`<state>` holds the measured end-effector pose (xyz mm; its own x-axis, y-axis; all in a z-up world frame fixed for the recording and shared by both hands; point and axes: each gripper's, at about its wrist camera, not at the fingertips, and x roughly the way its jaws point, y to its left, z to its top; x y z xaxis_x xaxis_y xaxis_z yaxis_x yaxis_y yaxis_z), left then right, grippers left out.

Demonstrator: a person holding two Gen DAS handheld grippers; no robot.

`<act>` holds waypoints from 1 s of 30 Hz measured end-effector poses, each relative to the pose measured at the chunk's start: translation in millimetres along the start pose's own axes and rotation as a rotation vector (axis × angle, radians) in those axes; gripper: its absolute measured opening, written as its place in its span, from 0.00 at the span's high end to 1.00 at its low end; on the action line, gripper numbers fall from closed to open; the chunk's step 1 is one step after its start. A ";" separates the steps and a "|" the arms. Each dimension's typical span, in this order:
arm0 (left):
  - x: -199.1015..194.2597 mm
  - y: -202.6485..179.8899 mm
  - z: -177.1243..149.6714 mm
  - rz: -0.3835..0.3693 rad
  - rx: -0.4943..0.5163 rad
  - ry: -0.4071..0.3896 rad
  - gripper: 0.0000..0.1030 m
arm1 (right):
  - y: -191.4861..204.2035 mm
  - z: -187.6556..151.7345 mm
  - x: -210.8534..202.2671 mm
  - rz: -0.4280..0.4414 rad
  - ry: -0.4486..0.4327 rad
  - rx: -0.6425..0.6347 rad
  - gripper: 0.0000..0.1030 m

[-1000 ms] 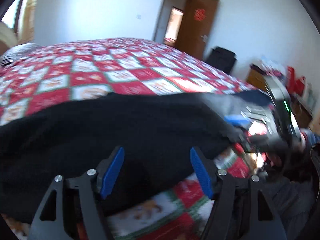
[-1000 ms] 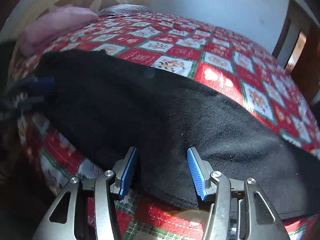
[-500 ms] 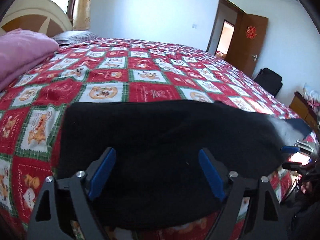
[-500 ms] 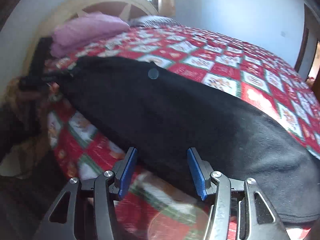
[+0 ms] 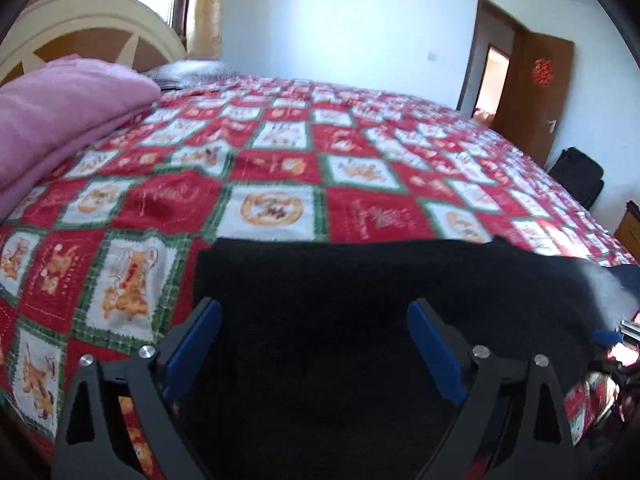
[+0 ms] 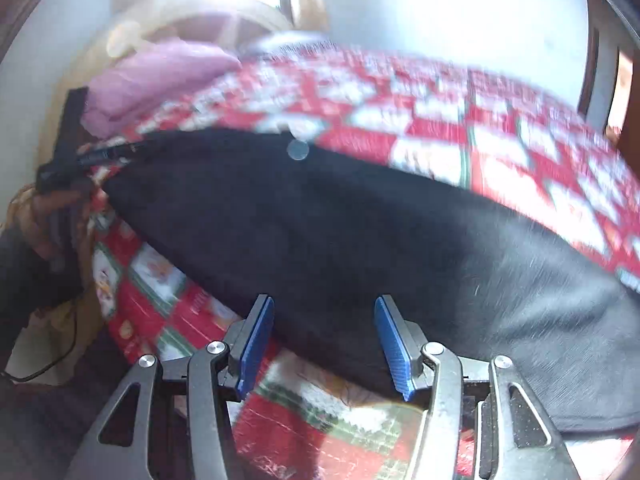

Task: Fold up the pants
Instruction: 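Smooth the folded pants edge with both open grippers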

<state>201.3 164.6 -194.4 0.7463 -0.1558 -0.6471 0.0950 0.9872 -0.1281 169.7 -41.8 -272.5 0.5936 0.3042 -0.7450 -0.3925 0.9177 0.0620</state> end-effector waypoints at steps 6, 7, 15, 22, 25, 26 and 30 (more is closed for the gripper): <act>-12.5 -12.5 -4.1 -0.007 -0.009 -0.016 0.04 | -13.1 -2.3 -17.5 0.039 -0.040 0.053 0.47; -17.7 -16.0 -5.0 -0.013 -0.012 -0.024 0.04 | -20.1 -1.4 -21.4 0.025 -0.050 0.080 0.47; -27.1 -65.1 -6.0 -0.087 0.045 -0.014 0.03 | -66.9 -5.6 -46.8 -0.175 -0.050 0.207 0.46; -7.4 -97.2 -14.8 -0.133 0.059 0.054 0.03 | -98.8 -23.2 -45.9 -0.338 0.043 0.250 0.44; -0.4 -104.3 -24.7 -0.112 0.069 0.068 0.02 | -103.4 -27.4 -42.3 -0.345 0.019 0.239 0.41; -0.2 -107.1 -26.5 -0.103 0.086 0.061 0.00 | -102.6 -27.4 -42.0 -0.349 0.018 0.235 0.41; -5.4 -113.2 -27.1 -0.103 0.084 0.067 0.00 | -107.8 -26.6 -44.0 -0.327 0.019 0.254 0.41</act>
<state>168.7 52.8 -196.8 0.6844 -0.2552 -0.6830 0.2253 0.9649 -0.1348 167.2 -160.9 -264.1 0.6438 -0.0161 -0.7650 0.0020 0.9998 -0.0193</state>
